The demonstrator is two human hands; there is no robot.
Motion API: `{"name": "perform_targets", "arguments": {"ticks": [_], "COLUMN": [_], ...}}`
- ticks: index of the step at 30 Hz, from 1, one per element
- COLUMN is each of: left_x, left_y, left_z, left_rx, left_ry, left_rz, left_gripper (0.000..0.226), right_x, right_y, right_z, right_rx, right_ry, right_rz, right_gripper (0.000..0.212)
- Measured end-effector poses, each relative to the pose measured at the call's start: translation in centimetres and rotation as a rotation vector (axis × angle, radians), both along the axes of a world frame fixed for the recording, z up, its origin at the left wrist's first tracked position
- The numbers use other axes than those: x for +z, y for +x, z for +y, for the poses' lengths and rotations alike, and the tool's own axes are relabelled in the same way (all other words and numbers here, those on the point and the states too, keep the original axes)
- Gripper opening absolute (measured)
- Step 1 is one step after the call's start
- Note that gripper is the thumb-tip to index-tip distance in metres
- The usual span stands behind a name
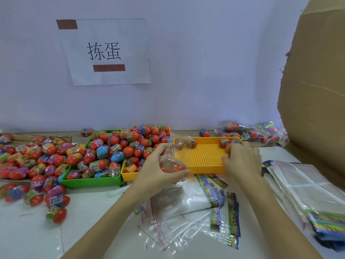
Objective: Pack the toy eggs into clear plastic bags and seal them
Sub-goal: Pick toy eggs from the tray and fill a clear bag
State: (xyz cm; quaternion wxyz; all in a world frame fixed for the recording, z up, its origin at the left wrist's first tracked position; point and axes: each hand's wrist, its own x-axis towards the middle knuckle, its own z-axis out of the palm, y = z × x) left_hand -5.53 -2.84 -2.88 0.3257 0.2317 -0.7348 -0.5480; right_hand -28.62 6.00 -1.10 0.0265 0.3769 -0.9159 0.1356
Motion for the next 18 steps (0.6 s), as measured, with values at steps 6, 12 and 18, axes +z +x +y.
{"name": "perform_targets", "arguments": {"ticks": [6,12,18], "left_x": [-0.7,-1.6,-2.1], "left_y": [-0.5,-1.2,-1.4], "left_z": [0.6,1.2,1.1], "left_rx": [-0.061,-0.033,0.028], "left_ry": [-0.019,-0.062,-0.093], "left_rz": [0.012,0.035,0.048], "left_gripper": [0.071,0.074,0.071], "right_x": [-0.4,-0.4,0.6], "right_y": [-1.1,-1.7,0.0], "right_z": [-0.3,-0.4,-0.7], "right_rx": [-0.020,0.007,0.374], "right_ry": [-0.068,-0.148,-0.629], "right_rz": [-0.031,-0.030,-0.168], "right_gripper": [0.031,0.034,0.037]}}
